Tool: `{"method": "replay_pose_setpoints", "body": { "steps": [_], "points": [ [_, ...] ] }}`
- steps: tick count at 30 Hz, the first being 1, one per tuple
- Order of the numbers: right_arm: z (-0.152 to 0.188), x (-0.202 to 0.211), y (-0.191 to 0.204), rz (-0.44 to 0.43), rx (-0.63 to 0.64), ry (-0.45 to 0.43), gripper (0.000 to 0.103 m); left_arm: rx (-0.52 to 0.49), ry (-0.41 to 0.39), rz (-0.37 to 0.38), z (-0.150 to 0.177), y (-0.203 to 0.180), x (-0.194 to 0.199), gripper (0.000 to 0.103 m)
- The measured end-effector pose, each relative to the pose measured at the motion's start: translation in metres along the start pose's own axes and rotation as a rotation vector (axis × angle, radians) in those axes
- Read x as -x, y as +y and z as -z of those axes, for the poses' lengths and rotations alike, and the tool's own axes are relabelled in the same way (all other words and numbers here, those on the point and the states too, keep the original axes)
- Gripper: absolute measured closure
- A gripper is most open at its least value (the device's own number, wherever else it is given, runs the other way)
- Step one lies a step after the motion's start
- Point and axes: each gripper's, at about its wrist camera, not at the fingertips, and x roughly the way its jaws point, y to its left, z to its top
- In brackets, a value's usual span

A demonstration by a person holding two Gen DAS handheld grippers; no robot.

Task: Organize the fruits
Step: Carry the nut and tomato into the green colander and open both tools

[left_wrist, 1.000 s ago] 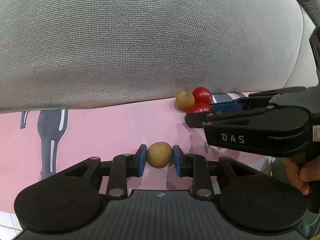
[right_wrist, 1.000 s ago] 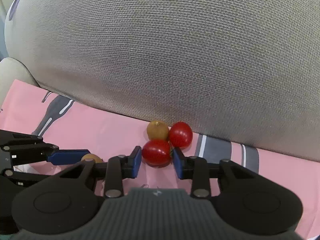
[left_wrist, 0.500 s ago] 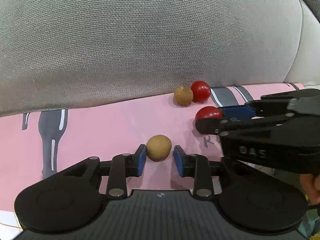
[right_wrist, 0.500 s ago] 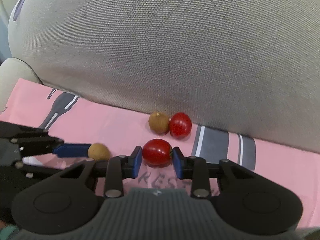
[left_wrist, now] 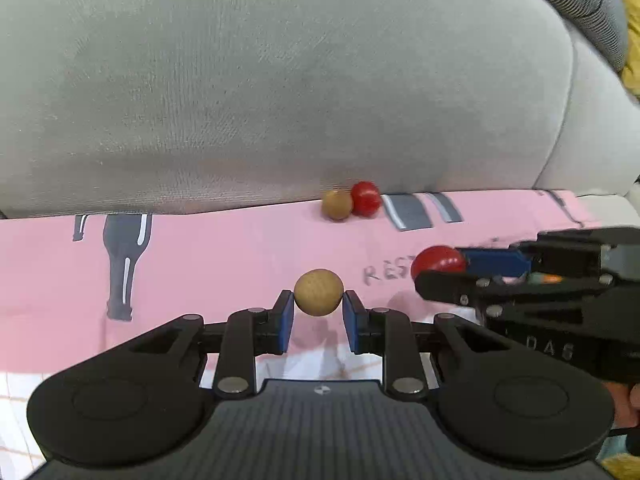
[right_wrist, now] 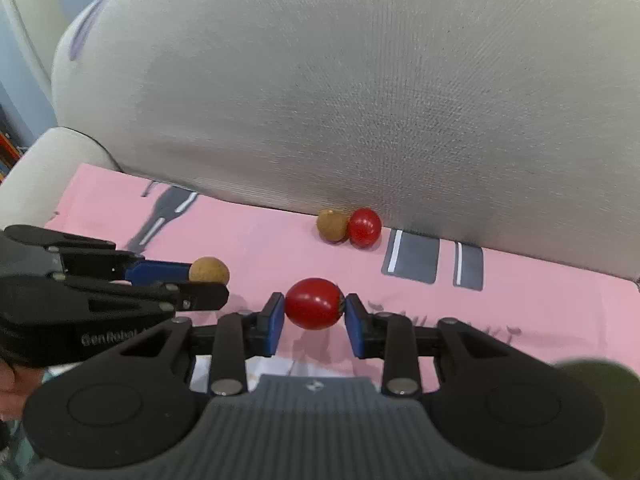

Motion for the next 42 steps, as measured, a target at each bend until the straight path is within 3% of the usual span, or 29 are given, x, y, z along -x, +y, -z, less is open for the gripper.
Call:
{"method": "replay_pose_setpoints", "body": {
  "steps": [10,21,33,42],
  "points": [
    [0.040,0.065,0.007,-0.017,0.005,-0.040,0.073,-0.051,-0.059,0.052,0.013,-0.043,0.057,0.074],
    [0.086,0.117,-0.014,0.022,-0.045,-0.076,0.073,-0.194,-0.065,0.104,0.033,-0.112,0.079,0.074],
    [0.136,0.158,-0.063,0.091,-0.155,-0.103,0.073,-0.324,0.013,0.160,0.050,-0.182,0.061,0.074],
    [0.145,0.162,-0.088,0.137,-0.158,-0.098,0.073,-0.391,0.117,0.153,0.058,-0.212,0.026,0.074]
  ]
}}
